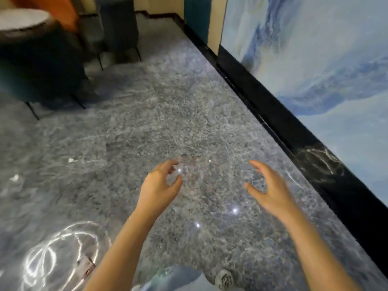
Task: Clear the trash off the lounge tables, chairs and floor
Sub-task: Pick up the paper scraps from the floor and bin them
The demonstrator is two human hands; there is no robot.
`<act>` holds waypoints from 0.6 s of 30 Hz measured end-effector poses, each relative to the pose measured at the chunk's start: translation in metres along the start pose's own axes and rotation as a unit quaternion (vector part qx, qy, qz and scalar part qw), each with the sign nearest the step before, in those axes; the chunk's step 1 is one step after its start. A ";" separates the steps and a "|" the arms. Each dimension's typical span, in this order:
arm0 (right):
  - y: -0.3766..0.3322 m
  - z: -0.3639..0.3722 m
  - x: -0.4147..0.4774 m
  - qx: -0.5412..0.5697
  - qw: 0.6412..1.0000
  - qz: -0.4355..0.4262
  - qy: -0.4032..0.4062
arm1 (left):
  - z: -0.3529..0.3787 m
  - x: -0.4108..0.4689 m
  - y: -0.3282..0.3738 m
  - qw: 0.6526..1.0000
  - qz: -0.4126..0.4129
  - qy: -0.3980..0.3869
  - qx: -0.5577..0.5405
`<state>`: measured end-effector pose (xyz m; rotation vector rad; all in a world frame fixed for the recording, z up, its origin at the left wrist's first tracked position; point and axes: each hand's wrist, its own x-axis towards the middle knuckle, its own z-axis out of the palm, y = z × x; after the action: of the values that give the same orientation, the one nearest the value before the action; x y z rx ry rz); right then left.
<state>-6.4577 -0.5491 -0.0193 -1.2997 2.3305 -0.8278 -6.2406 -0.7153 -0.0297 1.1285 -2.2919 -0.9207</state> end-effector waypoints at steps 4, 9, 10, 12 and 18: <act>-0.004 0.007 0.070 -0.011 0.988 -0.105 -0.115 | -0.008 -0.023 -0.009 0.983 -0.116 0.142 0.026; -0.045 0.047 0.126 -0.013 0.953 -0.228 -0.201 | -0.028 -0.070 -0.021 0.928 -0.242 0.280 0.051; -0.055 0.057 0.133 -0.010 0.943 -0.250 -0.218 | -0.031 -0.078 -0.022 0.915 -0.261 0.303 0.053; -0.077 0.080 0.144 -0.005 0.922 -0.293 -0.254 | -0.037 -0.097 -0.025 0.889 -0.292 0.347 0.060; -0.143 0.146 0.150 -0.014 0.856 -0.384 -0.346 | -0.054 -0.154 -0.040 0.800 -0.400 0.443 0.064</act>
<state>-6.3621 -0.7830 -0.0424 -2.1374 1.2423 -0.3857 -6.0966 -0.6292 -0.0335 2.0855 -1.0860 -0.2989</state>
